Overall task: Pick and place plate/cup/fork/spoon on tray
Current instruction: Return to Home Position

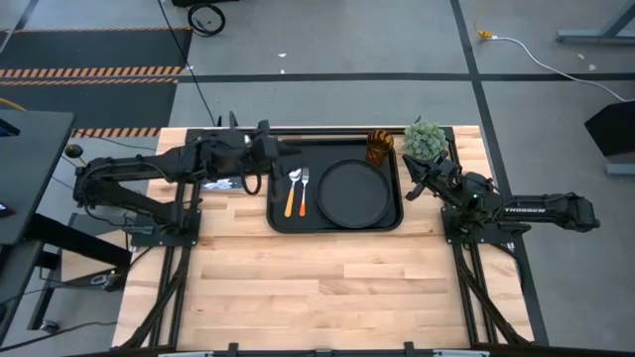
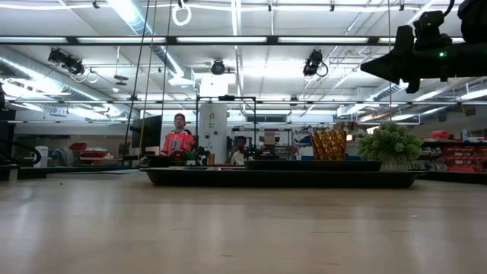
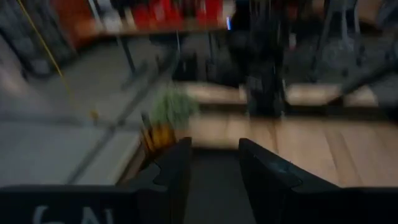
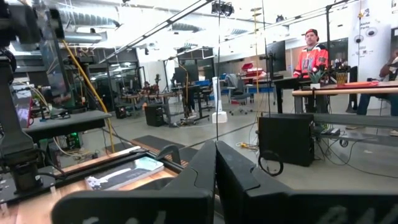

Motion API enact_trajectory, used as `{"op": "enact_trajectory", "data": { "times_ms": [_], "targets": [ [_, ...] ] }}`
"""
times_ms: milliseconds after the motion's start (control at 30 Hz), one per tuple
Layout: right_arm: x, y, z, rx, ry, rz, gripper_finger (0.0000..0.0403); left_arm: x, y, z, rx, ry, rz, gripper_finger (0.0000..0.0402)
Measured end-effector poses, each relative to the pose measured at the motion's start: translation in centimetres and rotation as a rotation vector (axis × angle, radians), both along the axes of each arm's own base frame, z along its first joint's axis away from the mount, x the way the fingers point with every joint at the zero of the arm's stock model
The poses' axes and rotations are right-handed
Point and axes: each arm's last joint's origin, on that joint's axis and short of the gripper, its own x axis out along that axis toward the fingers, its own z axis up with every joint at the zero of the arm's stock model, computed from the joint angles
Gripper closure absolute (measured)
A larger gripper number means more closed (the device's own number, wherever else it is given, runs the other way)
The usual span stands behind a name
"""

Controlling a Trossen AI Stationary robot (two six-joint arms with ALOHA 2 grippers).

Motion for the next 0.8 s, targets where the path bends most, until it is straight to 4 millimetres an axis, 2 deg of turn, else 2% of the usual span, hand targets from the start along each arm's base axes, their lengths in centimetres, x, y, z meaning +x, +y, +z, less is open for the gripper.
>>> {"op": "enact_trajectory", "data": {
  "times_ms": [67,200,300,533,700,800],
  "targets": [
    [0.0,0.0,0.0,0.000,0.000,0.000,0.0386,-0.4,-0.2,-0.8,-0.059,0.080,0.000,0.0260],
    [0.0,0.0,0.0,0.000,0.000,0.000,0.0386,-1.3,-1.1,-1.0,-0.152,0.107,-0.051,0.0260],
    [0.0,0.0,0.0,0.000,0.000,0.000,0.0386,-2.6,-2.4,-1.0,-0.159,0.043,-0.164,0.0260],
    [0.0,0.0,0.0,0.000,-0.002,-0.002,0.0386,-6.9,-5.1,-3.6,-0.107,-0.225,-0.382,0.0260],
    [0.0,0.0,0.0,0.001,0.000,-0.002,0.0386,-10.1,-5.6,-6.6,-0.068,-0.278,-0.464,0.0260],
    [0.0,0.0,0.0,0.000,0.000,0.000,0.0386,-11.5,-5.6,-7.7,-0.039,-0.300,-0.482,0.0260]
  ]
}}
